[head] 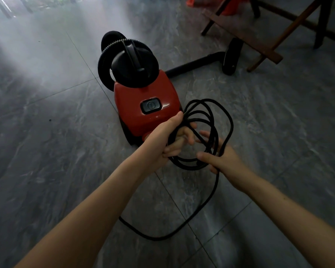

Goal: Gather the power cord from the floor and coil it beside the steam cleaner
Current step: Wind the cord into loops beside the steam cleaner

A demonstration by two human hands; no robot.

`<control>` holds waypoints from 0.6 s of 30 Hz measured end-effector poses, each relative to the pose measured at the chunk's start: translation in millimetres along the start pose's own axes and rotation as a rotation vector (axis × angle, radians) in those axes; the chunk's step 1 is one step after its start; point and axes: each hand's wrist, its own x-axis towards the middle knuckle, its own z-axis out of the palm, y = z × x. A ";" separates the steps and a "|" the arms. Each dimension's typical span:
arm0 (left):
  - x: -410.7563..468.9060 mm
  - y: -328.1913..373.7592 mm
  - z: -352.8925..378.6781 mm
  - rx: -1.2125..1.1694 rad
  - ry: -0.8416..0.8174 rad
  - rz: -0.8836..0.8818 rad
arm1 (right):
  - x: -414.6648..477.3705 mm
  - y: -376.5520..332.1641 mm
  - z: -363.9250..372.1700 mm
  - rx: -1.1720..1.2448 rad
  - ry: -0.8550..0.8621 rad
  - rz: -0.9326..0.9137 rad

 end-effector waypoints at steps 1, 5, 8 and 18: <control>0.8 -0.6 -0.4 0.047 -0.001 -0.002 | -1.1 -0.3 0.5 0.040 0.022 -0.022; 1.0 -2.6 -2.7 0.282 0.025 -0.010 | -2.4 3.9 -5.1 0.071 0.142 -0.068; -3.3 -0.4 -5.6 0.248 -0.062 -0.116 | -2.0 4.8 -9.6 0.076 0.166 -0.090; -3.4 14.6 1.9 0.347 -0.150 -0.318 | -4.8 -7.5 -11.9 -0.024 0.026 -0.110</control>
